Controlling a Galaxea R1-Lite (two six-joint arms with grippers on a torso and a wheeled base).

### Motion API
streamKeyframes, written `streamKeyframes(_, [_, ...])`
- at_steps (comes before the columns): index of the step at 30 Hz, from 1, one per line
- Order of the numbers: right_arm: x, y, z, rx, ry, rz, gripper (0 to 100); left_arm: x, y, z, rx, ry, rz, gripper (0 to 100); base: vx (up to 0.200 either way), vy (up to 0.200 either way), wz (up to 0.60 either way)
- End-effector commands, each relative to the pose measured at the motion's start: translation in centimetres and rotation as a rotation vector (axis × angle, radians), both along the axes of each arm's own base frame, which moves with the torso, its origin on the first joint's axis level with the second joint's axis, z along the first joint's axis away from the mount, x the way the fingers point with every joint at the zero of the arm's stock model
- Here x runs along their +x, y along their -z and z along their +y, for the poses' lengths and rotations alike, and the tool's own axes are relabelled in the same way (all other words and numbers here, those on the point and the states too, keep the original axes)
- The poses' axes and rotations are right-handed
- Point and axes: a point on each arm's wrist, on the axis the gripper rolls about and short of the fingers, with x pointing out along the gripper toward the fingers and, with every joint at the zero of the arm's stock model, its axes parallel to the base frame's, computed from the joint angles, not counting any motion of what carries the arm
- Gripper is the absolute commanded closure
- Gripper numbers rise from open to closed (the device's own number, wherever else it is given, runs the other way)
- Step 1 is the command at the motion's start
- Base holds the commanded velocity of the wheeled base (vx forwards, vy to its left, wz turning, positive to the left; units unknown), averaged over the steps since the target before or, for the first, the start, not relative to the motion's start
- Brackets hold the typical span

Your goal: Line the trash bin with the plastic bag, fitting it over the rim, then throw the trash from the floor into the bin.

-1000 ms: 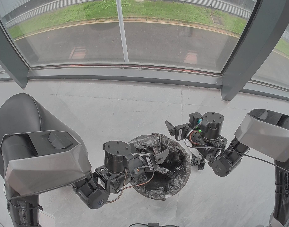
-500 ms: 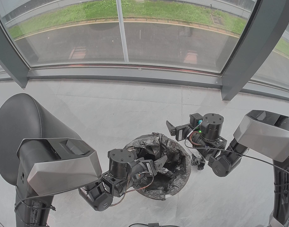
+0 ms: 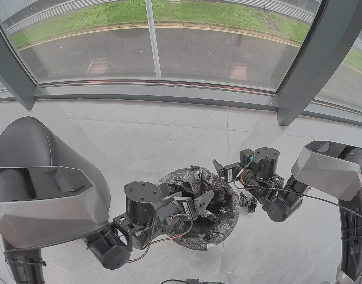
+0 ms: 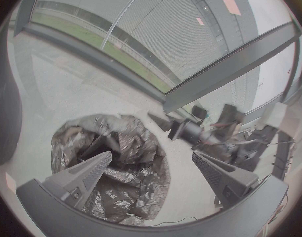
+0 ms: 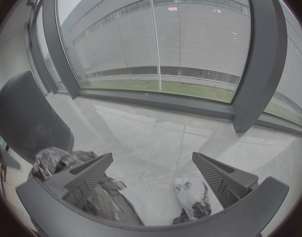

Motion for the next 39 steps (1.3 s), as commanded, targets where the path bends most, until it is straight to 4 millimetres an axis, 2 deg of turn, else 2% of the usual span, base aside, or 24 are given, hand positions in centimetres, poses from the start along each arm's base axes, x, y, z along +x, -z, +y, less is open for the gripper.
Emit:
streamKeyframes(1, [0.9, 2.7, -3.2, -0.076, 0.083, 0.107, 0, -4.4, -6.7, 1.8, -0.032, 0.064, -0.152, 0, 0.0, 0.0, 0.0])
streamKeyframes(3, [1.0, 2.8, -4.3, -0.091, 0.115, 0.138, 0, -5.4, -7.5, 2.8, -0.006, 0.065, -0.197, 0, 0.0, 0.0, 0.0])
streamKeyframes(5, [1.0, 2.8, -4.3, -0.091, 0.115, 0.138, 0, -5.4, -7.5, 2.8, -0.006, 0.065, -0.197, 0, 0.0, 0.0, 0.0])
streamKeyframes(6, [0.9, 2.5, -5.5, -0.127, 0.175, 0.162, 0, -6.4, -9.1, 4.2, -0.016, 0.021, -0.237, 0, 0.0, 0.0, 0.0])
streamKeyframes(7, [0.8, 2.3, -5.8, -0.14, 0.185, 0.166, 0, -6.8, -9.6, 4.7, -0.02, 0.014, -0.251, 0, 0.0, 0.0, 0.0])
streamKeyframes(9, [0.7, 2.2, -6.4, -0.154, 0.197, 0.178, 0, -7.7, -10.5, 6.0, -0.015, 0.005, -0.279, 0, 0.0, 0.0, 0.0])
streamKeyframes(11, [0.6, 1.7, -7.0, -0.156, 0.21, 0.184, 0, -8.6, -10.7, 8.1, 0.006, -0.022, -0.29, 0, 0.0, 0.0, 0.0])
streamKeyframes(12, [0.7, 1.7, -7.1, -0.161, 0.212, 0.191, 0, -8.7, -10.5, 9.1, 0.015, -0.05, -0.289, 0, 0.0, 0.0, 0.0])
streamKeyframes(14, [0.7, 1.7, -7.2, -0.162, 0.214, 0.193, 0, -8.7, -10.5, 9.2, 0.016, -0.052, -0.287, 0, 0.0, 0.0, 0.0])
streamKeyframes(15, [0.7, 2.1, -7.2, -0.173, 0.209, 0.223, 0, -8.3, -10.4, 11.8, 0.033, -0.146, -0.279, 0, 0.0, 0.0, 0.0])
streamKeyframes(18, [0.8, 2.7, -7.2, -0.189, 0.2, 0.268, 0, -7.8, -10.7, 14.9, 0.014, -0.23, -0.276, 0, 0.0, 0.0, 0.0])
streamKeyframes(22, [1.6, 3.2, -6.9, -0.214, 0.177, 0.348, 0, -7.7, -11.4, 18.0, -0.052, -0.239, -0.271, 0, 0.0, 0.0, 0.0])
streamKeyframes(27, [3.4, 4.3, -6.2, -0.231, 0.144, 0.419, 0, -7.7, -11.7, 19.3, -0.057, -0.237, -0.286, 0, 0.0, 0.0, 0.0])
streamKeyframes(32, [5.0, 6.4, -5.6, -0.244, 0.144, 0.445, 0, -7.5, -11.4, 19.5, -0.05, -0.249, -0.272, 0, 0.0, 0.0, 0.0])
streamKeyframes(39, [6.5, 7.8, -5.2, -0.242, 0.145, 0.435, 0, -7.3, -11.3, 19.5, -0.047, -0.252, -0.267, 0, 0.0, 0.0, 0.0])
